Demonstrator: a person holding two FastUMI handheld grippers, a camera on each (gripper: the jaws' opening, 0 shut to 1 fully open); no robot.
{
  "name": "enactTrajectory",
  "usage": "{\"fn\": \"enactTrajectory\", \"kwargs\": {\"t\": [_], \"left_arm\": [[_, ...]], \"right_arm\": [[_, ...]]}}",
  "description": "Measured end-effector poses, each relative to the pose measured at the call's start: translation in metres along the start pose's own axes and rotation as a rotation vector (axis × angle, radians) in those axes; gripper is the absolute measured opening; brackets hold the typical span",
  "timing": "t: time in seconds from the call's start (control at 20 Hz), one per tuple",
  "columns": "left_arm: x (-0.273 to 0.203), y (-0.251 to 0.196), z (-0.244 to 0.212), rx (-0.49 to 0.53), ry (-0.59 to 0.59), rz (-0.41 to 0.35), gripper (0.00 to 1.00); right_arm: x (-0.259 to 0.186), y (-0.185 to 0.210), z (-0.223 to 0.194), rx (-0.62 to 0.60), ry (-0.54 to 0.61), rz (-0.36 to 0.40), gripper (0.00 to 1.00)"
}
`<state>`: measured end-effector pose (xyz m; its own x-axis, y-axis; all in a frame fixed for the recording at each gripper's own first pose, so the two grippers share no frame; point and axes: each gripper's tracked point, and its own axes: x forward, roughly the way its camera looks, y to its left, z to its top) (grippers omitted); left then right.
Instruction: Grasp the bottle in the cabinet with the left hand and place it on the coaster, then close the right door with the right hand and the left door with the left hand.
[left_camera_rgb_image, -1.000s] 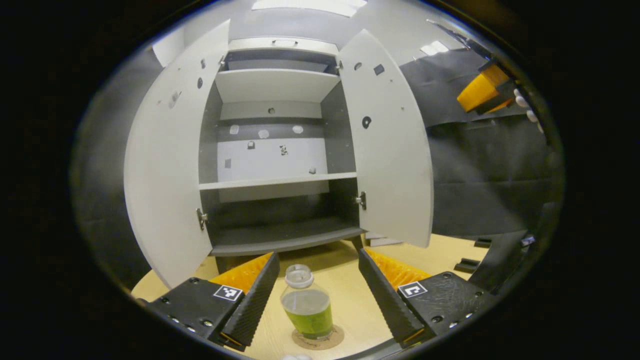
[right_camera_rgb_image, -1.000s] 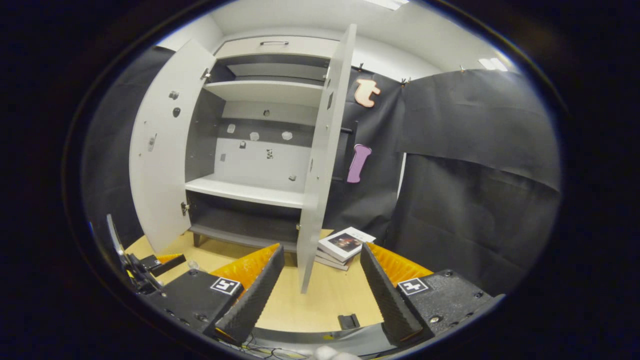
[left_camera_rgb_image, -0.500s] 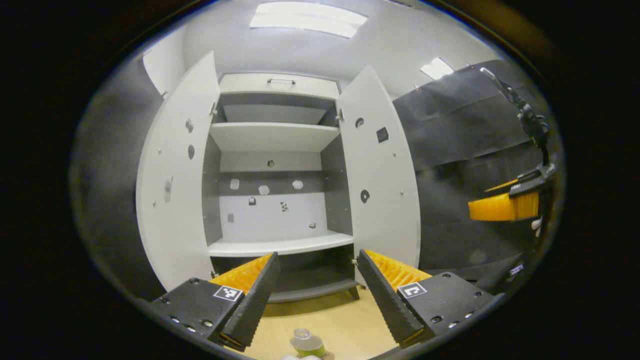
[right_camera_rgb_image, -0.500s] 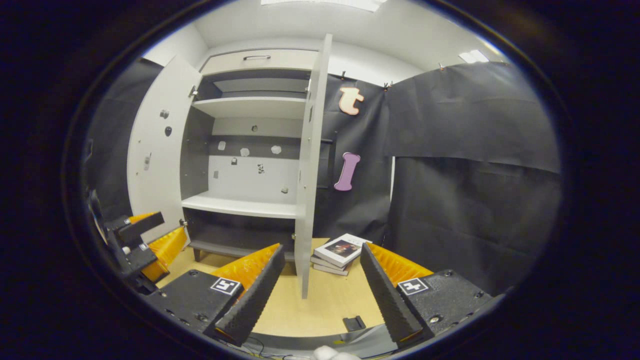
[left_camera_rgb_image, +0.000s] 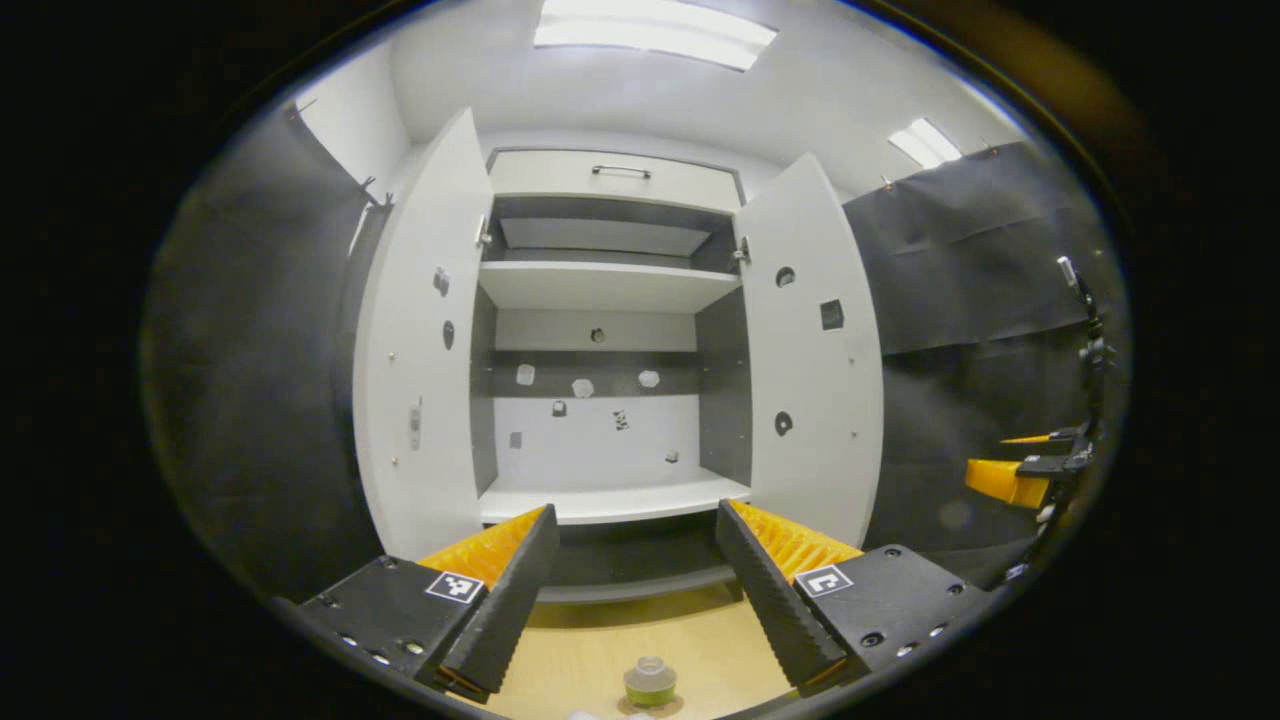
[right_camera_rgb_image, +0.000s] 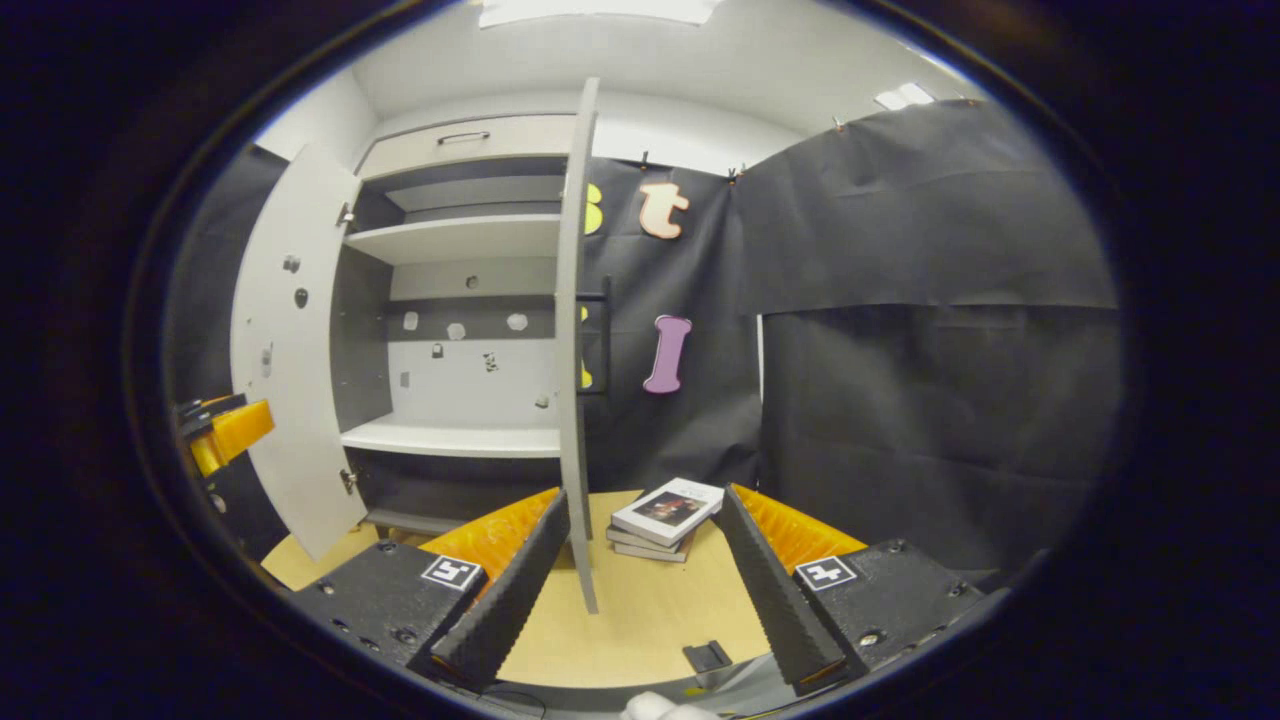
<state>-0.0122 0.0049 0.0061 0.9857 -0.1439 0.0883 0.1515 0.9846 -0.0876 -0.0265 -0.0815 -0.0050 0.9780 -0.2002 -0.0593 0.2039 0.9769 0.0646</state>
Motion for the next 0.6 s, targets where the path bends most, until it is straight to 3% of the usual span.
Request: {"fn": "enactTrajectory", "kwargs": {"t": [0.25, 0.6], "left_arm": [[-0.006, 0.023, 0.007, 0.042, 0.031, 0.176, 1.00], [-0.015, 0.016, 0.007, -0.014, 0.103, 0.402, 1.00]], "right_arm": [[0.078, -0.046, 0.017, 0.052, 0.026, 0.036, 0.99], [0.189, -0.044, 0.064, 0.054, 0.021, 0.261, 1.00]]}}
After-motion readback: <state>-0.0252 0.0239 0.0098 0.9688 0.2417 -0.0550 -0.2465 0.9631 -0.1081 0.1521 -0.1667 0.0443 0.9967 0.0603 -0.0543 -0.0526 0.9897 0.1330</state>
